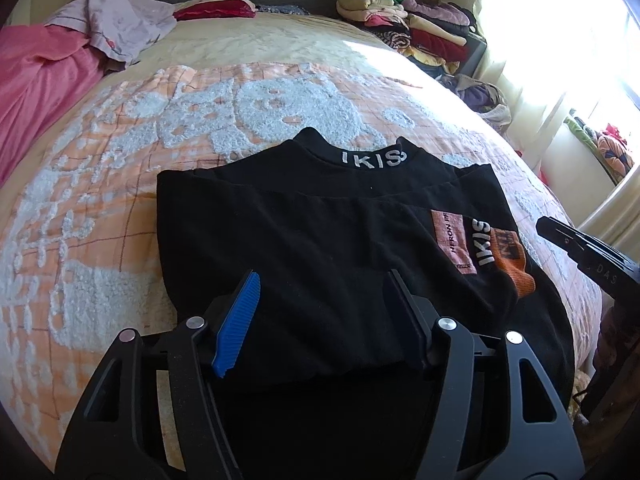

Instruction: Fold small clothes

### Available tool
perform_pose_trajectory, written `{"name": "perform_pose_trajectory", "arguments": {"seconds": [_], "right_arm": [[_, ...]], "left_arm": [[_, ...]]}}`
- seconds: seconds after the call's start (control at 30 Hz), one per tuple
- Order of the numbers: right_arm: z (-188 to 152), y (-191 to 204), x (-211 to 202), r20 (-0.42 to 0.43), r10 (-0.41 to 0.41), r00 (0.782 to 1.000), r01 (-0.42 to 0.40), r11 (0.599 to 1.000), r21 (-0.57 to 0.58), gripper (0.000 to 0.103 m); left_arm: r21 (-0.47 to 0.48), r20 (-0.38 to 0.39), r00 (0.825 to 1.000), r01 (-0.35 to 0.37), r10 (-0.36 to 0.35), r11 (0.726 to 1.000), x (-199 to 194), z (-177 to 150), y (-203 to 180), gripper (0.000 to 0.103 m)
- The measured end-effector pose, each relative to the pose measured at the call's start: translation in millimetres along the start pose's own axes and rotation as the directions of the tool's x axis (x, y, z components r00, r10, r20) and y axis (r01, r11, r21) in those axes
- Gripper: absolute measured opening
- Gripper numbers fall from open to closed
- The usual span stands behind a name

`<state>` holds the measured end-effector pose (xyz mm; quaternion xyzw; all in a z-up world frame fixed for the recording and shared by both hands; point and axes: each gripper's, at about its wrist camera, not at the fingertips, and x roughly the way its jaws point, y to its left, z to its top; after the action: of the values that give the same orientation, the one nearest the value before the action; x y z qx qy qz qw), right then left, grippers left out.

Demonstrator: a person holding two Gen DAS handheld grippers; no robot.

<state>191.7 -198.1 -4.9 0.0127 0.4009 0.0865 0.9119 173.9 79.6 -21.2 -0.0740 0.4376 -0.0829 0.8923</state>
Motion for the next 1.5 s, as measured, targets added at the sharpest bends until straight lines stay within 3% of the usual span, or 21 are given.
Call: {"name": "perform_pose_trajectory", "arguments": {"seconds": [0.1, 0.47, 0.57, 0.67, 0.9, 1.1, 1.4, 1.5], "right_arm": [[-6, 13, 4, -0.021, 0.025, 0.999, -0.026, 0.999, -0.027, 0.023], [-5, 53, 0, -0.032, 0.105, 0.994, -0.107, 0.989, -0.098, 0.029], [-3, 56, -3, -0.025, 0.117, 0.993, -0.119, 0.987, -0.105, 0.04], [-3, 49, -3, -0.029, 0.149, 0.988, -0.151, 0.987, -0.062, 0.04], [-18, 43, 19, -0.106, 0.119, 0.987, -0.126, 0.99, -0.064, 0.04], [-35, 26, 37, -0.161, 0.013, 0.987, -0.026, 0.997, -0.076, 0.041], [-37, 17, 36, -0.161, 0.027, 0.987, -0.032, 0.999, -0.029, 0.041], [-37, 16, 31, -0.155, 0.034, 0.987, -0.036, 0.999, -0.01, 0.047]], "left_arm": [[0.01, -0.019, 1.0, 0.009, -0.009, 1.0, 4, -2, -1, 0.046], [0.029, -0.077, 0.997, -0.006, 0.008, 1.0, 17, -11, 4, 0.045], [0.017, -0.082, 0.997, 0.001, 0.0, 1.0, 18, -14, 8, 0.045], [0.006, -0.083, 0.997, 0.007, -0.007, 1.0, 18, -17, 12, 0.045], [0.007, -0.08, 0.997, 0.005, -0.004, 1.0, 17, -20, 13, 0.045], [0.005, -0.081, 0.997, 0.006, -0.006, 1.0, 17, -20, 14, 0.045], [0.003, -0.08, 0.997, 0.004, -0.004, 1.0, 15, -20, 14, 0.045], [0.005, -0.079, 0.997, 0.002, -0.001, 1.0, 14, -20, 14, 0.045]]}}
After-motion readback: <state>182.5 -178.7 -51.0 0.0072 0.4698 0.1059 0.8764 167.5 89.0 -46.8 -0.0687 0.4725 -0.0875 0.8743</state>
